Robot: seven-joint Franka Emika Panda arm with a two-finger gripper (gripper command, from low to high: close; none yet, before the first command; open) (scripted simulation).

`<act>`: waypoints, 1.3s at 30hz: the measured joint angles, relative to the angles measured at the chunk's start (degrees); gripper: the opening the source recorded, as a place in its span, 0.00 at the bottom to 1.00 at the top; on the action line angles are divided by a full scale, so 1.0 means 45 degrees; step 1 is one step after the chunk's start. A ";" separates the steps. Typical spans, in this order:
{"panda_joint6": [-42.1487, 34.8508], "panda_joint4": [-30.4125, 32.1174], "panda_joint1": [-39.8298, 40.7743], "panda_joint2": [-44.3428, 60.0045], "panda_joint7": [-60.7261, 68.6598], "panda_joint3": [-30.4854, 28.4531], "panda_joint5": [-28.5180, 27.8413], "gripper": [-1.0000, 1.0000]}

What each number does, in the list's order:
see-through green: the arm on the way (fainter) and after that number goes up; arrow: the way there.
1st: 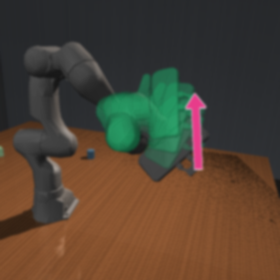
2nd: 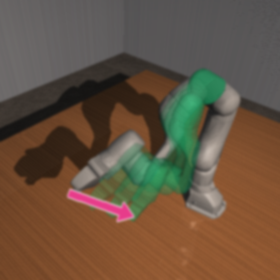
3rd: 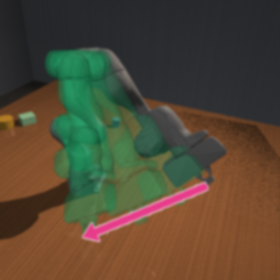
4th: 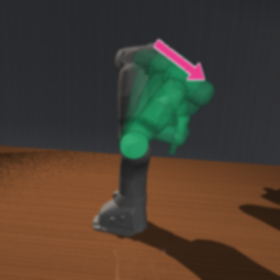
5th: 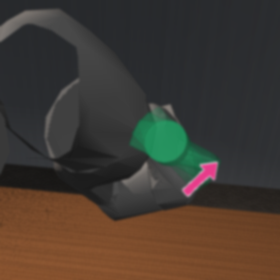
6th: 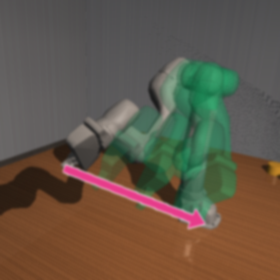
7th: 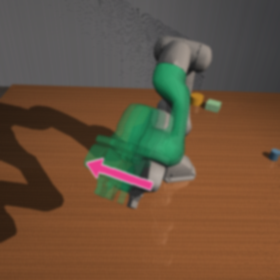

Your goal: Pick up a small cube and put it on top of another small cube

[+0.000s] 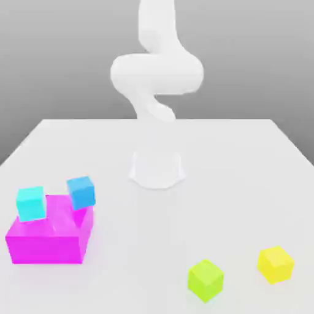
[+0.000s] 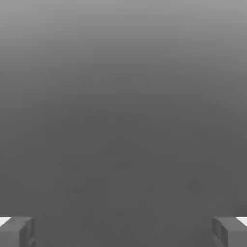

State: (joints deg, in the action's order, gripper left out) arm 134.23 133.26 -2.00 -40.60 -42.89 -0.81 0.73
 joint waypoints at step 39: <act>0.6772 0.2893 -0.2614 1.3122 0.5286 -0.0025 0.0010 0.00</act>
State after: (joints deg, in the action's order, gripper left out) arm 164.70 146.27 -13.77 18.45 -19.10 -0.92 0.77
